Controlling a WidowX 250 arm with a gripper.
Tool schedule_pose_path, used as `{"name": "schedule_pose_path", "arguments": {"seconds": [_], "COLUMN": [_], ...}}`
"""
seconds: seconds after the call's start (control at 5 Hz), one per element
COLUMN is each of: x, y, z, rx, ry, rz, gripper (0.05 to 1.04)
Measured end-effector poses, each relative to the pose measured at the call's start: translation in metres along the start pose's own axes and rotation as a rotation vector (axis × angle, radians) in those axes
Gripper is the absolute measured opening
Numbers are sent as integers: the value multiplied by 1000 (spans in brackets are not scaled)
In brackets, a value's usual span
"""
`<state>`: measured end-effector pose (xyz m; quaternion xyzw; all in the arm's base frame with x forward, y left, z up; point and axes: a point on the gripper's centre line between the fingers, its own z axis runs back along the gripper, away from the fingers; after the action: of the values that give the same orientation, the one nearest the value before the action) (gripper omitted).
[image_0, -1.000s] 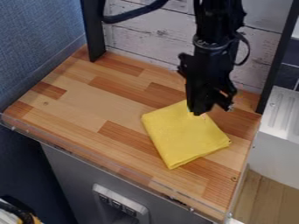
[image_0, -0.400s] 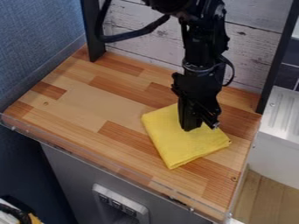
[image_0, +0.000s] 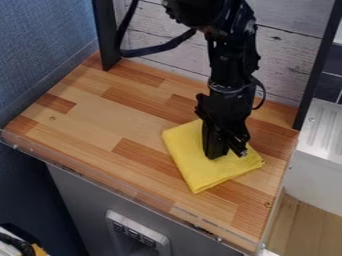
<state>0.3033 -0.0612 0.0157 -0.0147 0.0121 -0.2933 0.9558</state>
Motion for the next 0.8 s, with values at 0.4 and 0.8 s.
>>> {"name": "schedule_pose_path", "arguments": {"seconds": [0.4, 0.8], "x": [4, 0], "y": [-4, -17], "z": [-1, -1], "rx": [11, 45], "ry": [27, 45], "rz": [60, 249], "gripper": [63, 90]}}
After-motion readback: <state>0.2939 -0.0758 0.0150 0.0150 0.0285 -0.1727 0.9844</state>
